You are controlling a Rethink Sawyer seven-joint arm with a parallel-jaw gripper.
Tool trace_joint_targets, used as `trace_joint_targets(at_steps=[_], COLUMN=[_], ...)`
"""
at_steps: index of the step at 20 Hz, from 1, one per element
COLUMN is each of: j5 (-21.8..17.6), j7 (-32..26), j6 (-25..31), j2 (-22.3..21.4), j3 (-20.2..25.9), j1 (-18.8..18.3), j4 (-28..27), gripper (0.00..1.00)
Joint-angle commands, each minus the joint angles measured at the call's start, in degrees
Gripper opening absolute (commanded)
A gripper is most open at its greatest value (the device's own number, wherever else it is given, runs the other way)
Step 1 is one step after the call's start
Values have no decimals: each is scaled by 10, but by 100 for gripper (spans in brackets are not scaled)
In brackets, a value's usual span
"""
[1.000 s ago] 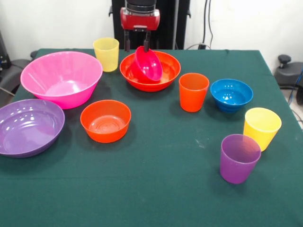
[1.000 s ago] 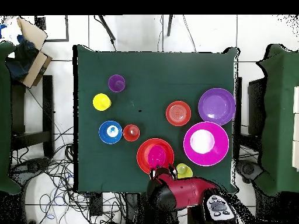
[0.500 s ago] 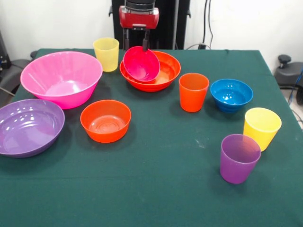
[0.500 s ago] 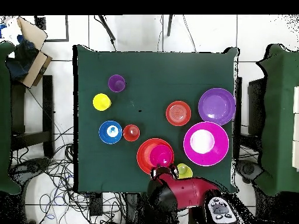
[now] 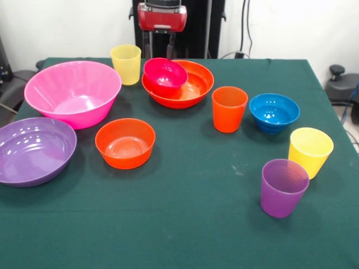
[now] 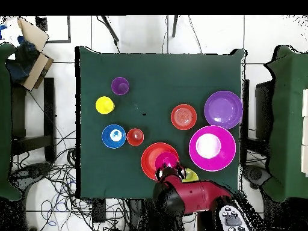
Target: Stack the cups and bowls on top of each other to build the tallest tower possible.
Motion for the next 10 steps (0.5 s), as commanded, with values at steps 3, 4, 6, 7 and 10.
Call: trace_joint_targets(at_steps=[3, 4, 6, 7, 10], j5=[19, 26, 38, 46, 74], j7=[56, 56, 60, 61, 79], j6=[44, 51, 61, 68, 67], j2=[11, 9, -3, -10, -2], j3=[45, 53, 55, 58, 62], j1=[50, 50, 62, 67, 100], j4=[3, 5, 10, 12, 6], gripper=[100, 100, 100, 100, 100])
